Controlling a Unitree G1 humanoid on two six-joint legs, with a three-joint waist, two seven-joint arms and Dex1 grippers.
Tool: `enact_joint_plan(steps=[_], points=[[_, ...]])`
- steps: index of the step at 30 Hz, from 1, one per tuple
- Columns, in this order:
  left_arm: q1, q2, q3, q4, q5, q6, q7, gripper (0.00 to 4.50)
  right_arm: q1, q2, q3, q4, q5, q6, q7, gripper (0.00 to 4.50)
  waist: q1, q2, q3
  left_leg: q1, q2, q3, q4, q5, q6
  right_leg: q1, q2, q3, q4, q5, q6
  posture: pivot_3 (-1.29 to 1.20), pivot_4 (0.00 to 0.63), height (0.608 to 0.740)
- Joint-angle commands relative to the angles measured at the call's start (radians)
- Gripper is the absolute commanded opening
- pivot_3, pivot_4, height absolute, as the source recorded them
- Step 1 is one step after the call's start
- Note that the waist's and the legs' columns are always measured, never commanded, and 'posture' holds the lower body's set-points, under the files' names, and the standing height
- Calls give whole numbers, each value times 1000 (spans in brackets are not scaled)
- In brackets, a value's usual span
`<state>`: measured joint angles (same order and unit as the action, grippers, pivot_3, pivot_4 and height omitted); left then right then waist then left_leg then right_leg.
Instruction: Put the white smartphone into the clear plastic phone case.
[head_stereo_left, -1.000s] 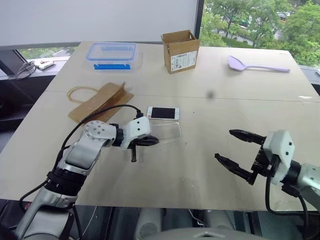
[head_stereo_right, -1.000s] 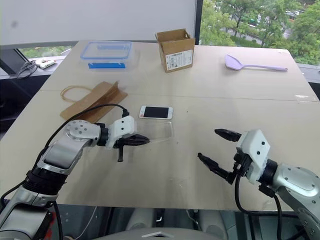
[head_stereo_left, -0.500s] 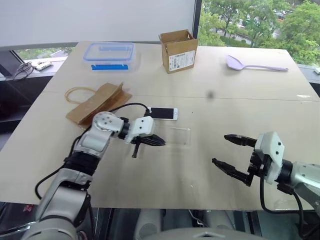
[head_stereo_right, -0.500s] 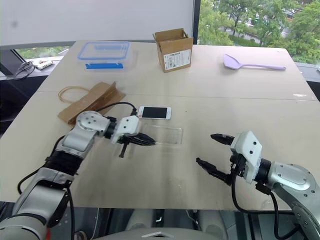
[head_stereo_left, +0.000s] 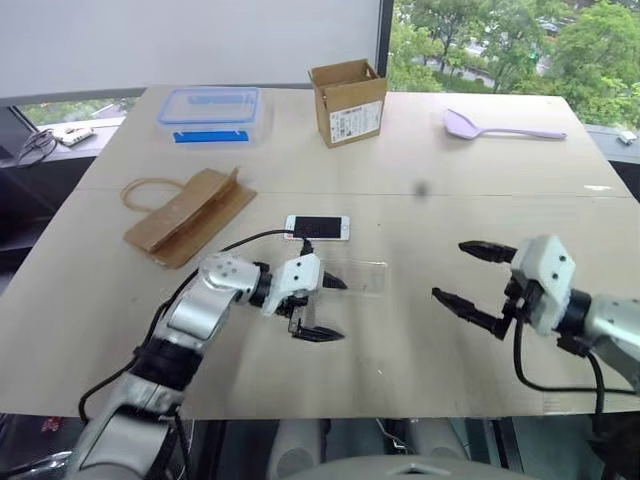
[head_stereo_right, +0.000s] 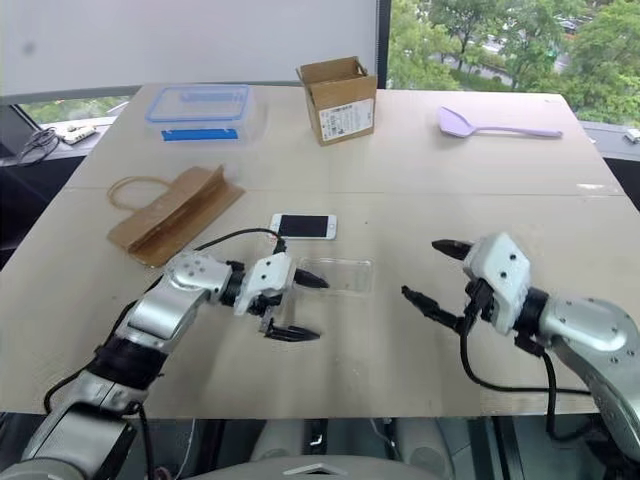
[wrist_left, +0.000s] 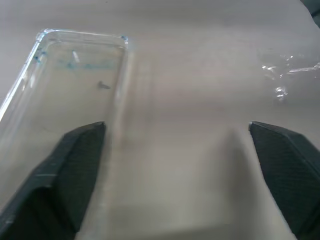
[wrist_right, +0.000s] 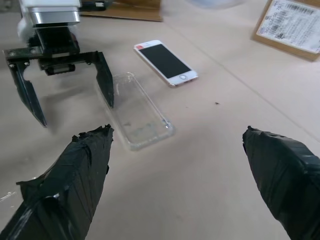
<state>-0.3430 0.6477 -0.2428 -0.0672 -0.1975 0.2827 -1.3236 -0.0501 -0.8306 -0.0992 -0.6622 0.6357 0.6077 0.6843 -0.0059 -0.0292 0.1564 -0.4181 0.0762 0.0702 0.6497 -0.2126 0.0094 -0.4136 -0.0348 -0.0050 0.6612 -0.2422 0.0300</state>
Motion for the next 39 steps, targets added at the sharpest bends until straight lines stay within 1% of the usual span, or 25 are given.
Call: enact_joint_plan(steps=[1,4,6,9,10,11,13,16,19,22,24,26,28,31,34,37,39], points=[[54,9,103,-179,-84,104,103,4472,-185,-4,111,146,-58,-6,96,4500,-5,0,0,0,0,0,0,0,0,0,0,0,0,0,0,0,150,740],[111,12,198,-216,-125,127,178,4472,-382,64,250,318,-168,-30,122,4500,-15,1,1,2,1,1,0,0,0,0,1,2,1,0,0,0,150,740],[168,13,281,-228,-147,129,236,4472,-522,146,361,481,-258,-65,161,4500,-17,1,1,3,2,1,-1,0,0,0,2,2,2,0,0,0,150,740],[219,9,362,-251,-181,155,303,4472,-623,225,451,639,-343,-136,224,4500,-14,2,1,2,3,1,-2,0,0,-2,4,1,2,3,-2,0,150,740],[235,4,391,-257,-197,143,315,4472,-648,252,469,688,-365,-167,242,4500,-8,2,1,1,3,1,-3,0,0,-2,4,1,2,4,-1,0,150,740],[268,0,436,-266,-200,102,332,4472,-697,308,487,780,-384,-196,257,4500,-4,2,1,0,3,2,-3,0,0,-2,3,1,1,4,-1,0,150,740],[349,25,513,-300,-260,114,300,4472,-783,413,510,949,-423,-264,267,4500,-15,1,2,-1,3,4,-3,0,0,-3,2,2,0,4,-1,0,150,740],[427,31,580,-357,-325,144,314,4472,-864,520,513,1130,-467,-333,279,4500,-11,1,2,-2,3,5,-3,0,0,-5,2,3,1,4,-1,0,150,740],[491,36,640,-435,-399,192,347,4472,-953,624,511,1329,-520,-401,263,4500,-6,2,2,-2,3,4,-4,0,-1,-5,1,1,1,4,-1,0,150,740],[525,51,677,-466,-424,221,375,4472,-1046,715,506,1539,-587,-453,203,4500,-8,2,3,-2,3,4,-4,0,-1,-5,1,0,1,3,-3,0,150,740],[537,61,691,-480,-436,232,386,4472,-1091,758,500,1647,-617,-475,190,4500,-11,2,3,-1,3,4,-4,0,-1,-5,1,0,2,3,-4,0,150,740],[558,50,699,-515,-432,229,426,4472,-1134,800,497,1766,-660,-504,136,4500,-12,2,3,-1,3,4,-4,0,-1,-5,1,1,2,2,-4,0,150,740],[584,34,710,-568,-449,242,468,4472,-1156,822,506,1836,-698,-524,136,4500,-14,2,3,-1,3,4,-4,0,-1,-5,1,1,2,2,-5,0,150,740],[628,25,726,-623,-469,252,505,4472,-1181,837,503,1892,-738,-558,137,4500,-22,2,2,0,3,4,-6,-1,-2,-5,0,2,1,2,-4,0,150,740],[656,14,714,-642,-451,240,539,4472,-1202,845,480,1941,-760,-565,103,4500,-27,3,2,1,3,4,-8,-1,-2,-5,0,2,2,2,-5,0,150,740],[653,26,734,-676,-505,267,565,4472,-1219,844,489,1970,-801,-558,133,4500,-27,3,2,2,2,4,-8,-1,-2,-5,0,1,2,2,-5,0,150,740],[677,30,737,-675,-485,250,563,4472,-1221,844,488,1983,-819,-539,157,4500,-27,3,2,2,2,3,-7,-1,-2,-4,0,1,2,2,-5,0,150,740]])
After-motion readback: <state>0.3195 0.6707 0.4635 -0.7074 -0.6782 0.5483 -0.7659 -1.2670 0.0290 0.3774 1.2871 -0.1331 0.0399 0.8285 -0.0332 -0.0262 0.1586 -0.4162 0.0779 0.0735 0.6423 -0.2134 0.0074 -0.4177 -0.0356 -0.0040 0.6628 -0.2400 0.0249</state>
